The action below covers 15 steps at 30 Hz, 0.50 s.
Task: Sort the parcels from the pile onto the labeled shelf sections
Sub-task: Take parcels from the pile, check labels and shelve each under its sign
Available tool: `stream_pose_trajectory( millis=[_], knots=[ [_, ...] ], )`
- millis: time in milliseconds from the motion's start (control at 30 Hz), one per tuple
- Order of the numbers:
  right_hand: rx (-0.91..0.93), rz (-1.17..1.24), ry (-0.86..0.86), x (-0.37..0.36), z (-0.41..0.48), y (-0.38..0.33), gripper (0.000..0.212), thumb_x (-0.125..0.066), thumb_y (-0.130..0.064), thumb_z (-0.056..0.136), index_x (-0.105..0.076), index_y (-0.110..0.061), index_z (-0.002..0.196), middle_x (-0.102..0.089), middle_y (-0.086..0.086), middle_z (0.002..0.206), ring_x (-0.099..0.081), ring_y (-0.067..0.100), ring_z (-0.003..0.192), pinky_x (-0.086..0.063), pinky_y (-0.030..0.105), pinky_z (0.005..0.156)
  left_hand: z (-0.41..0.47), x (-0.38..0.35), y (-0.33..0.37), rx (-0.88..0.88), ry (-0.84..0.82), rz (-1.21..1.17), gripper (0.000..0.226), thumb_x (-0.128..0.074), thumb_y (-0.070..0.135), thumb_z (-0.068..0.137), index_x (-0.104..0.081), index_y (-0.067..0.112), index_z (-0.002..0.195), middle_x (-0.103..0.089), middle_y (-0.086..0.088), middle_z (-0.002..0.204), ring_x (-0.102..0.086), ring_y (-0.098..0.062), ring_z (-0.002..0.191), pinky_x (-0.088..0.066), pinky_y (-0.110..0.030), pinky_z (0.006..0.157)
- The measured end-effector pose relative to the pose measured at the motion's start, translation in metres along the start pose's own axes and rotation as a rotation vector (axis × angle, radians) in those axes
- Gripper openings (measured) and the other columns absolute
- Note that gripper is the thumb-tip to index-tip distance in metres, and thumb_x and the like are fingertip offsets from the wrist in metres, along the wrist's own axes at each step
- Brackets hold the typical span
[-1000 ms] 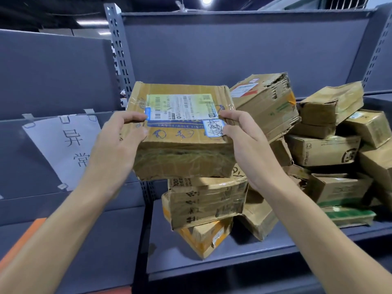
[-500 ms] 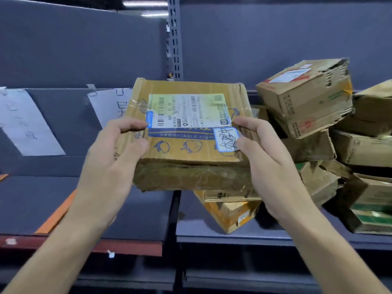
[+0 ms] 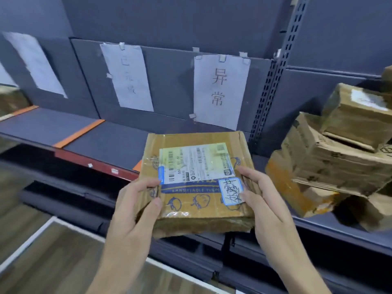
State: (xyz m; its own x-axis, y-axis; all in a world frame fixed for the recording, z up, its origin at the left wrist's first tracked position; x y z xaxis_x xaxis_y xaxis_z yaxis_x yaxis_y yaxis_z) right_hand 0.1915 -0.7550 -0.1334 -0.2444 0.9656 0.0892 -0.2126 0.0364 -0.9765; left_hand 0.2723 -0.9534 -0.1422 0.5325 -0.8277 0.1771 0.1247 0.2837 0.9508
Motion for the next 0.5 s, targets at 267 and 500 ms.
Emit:
stream_pose_trajectory(
  millis=[267, 500],
  knots=[
    [-0.168, 0.058, -0.208, -0.115, -0.006, 0.04, 0.042, -0.051, -0.01, 0.088, -0.065, -0.043, 0.111, -0.062, -0.017, 0.126, -0.054, 0.004, 0.123, -0.038, 0.045, 0.109, -0.028, 0.091, -0.067, 0.142, 0.253, 0.022, 0.033, -0.061, 0.039, 0.07, -0.064, 0.039, 0.103, -0.062, -0.001, 0.123, -0.06, -0.016, 0.11, -0.048, -0.038, 0.095],
    [-0.174, 0.03, -0.378, -0.217, 0.04, 0.056, 0.044, -0.049, -0.024, 0.075, -0.064, -0.049, 0.108, -0.064, -0.021, 0.122, -0.055, -0.003, 0.118, -0.043, 0.021, 0.099, 0.002, 0.161, -0.11, 0.215, 0.482, 0.098, 0.033, -0.061, 0.023, 0.066, -0.067, 0.04, 0.095, -0.065, -0.003, 0.112, -0.061, -0.025, 0.1, -0.048, -0.026, 0.076]
  ],
)
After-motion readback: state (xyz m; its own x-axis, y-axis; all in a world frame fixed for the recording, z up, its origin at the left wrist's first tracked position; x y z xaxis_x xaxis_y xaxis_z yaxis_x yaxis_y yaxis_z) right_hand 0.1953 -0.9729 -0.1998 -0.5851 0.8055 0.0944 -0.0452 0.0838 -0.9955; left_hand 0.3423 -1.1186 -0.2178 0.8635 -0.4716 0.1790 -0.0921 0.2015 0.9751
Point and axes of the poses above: each hand's wrist, its own z-axis towards the middle knuckle, its own x-axis out of the back of the hand, y = z × x, the point moved 2 cm from there along z, towards the middle knuckle
